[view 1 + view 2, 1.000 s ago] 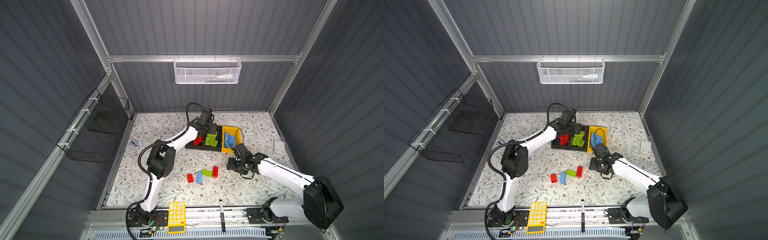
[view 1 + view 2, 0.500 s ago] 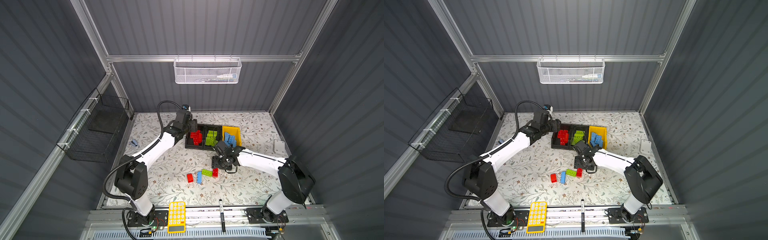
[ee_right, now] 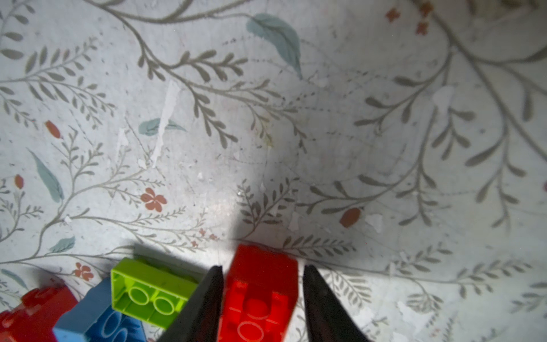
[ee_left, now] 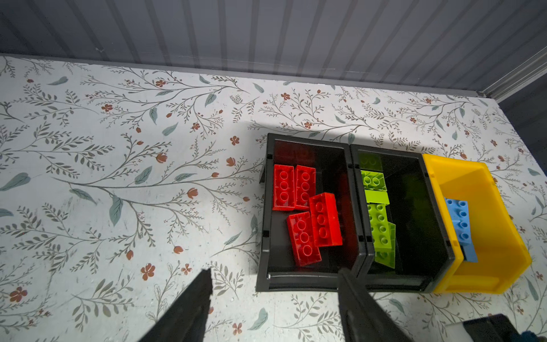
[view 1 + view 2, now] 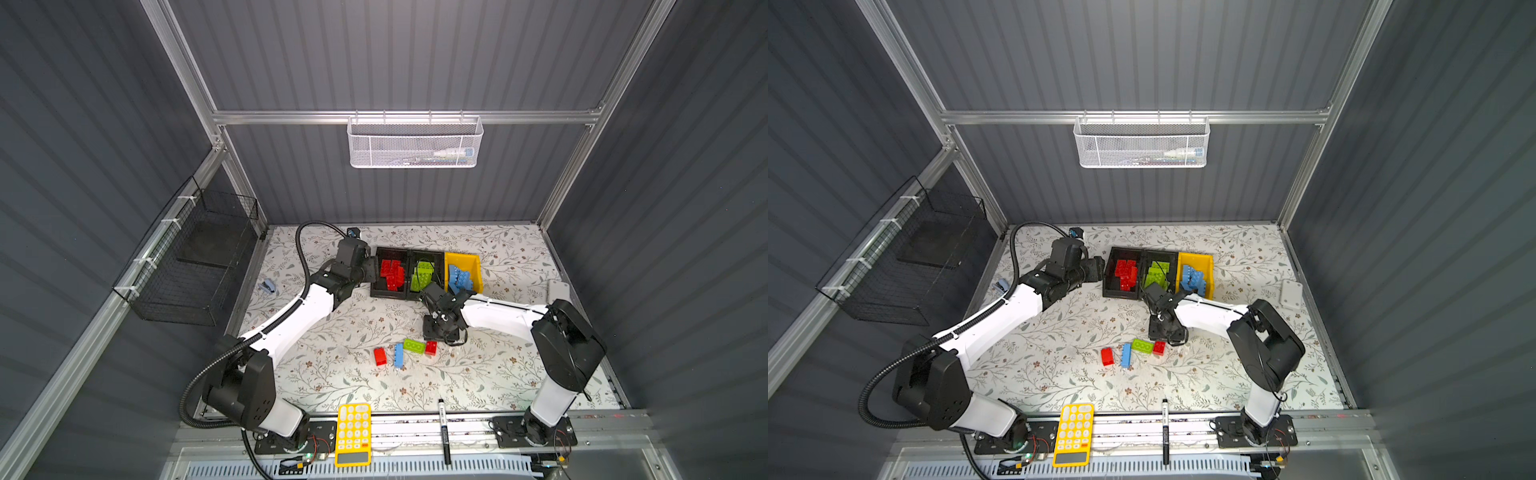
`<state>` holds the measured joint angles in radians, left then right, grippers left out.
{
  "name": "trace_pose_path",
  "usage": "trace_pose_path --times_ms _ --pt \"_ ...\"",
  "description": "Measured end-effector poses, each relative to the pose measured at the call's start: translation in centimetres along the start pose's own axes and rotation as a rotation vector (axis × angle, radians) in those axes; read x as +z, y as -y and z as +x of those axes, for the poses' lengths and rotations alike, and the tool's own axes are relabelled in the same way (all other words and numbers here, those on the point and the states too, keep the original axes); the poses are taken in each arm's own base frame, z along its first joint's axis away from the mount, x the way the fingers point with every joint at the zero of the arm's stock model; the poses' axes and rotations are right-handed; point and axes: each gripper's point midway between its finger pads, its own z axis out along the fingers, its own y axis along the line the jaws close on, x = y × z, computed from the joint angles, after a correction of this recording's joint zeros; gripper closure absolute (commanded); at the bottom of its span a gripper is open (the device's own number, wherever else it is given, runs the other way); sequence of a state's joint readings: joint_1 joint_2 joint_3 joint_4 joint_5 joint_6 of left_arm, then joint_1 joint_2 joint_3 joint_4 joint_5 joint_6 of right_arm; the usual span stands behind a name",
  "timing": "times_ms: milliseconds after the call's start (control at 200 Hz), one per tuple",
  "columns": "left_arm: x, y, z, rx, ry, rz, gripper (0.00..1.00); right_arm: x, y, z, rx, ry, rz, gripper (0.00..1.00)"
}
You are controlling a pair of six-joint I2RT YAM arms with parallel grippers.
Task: Sort the legos into containers by color
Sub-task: Pick up the lego from the center of the table, then place the lego in the container.
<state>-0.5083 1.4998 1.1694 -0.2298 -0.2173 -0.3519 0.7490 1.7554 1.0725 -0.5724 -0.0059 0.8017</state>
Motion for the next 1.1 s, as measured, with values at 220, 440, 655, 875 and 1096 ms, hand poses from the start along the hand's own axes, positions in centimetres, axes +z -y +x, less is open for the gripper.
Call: trace_pose_path --times_ms 220,440,655,875,1096 --pt "0.4 -0.3 0.3 -0.002 -0.010 -0.007 0.32 -0.2 0.4 0.1 0.006 -0.004 0.020 0.76" --pt "0.7 -0.2 0.6 -0.010 -0.021 -0.002 0.32 -2.4 -0.1 -1.2 -0.007 0.032 0.019 0.76" --pt "0.6 -0.8 3.1 -0.046 -0.074 -0.001 0.30 -8.6 -3.2 -8.0 -0.033 0.222 -0.089 0.76" --pt "-1.7 -2.1 5.9 -0.095 -0.115 -0.014 0.29 -12.2 -6.6 -15.0 -0.061 0.366 -0.172 0.74" --pt "-4.1 -3.0 8.2 -0.164 -0.136 -0.017 0.29 -11.1 -11.6 -19.6 -0.133 0.411 -0.245 0.73"
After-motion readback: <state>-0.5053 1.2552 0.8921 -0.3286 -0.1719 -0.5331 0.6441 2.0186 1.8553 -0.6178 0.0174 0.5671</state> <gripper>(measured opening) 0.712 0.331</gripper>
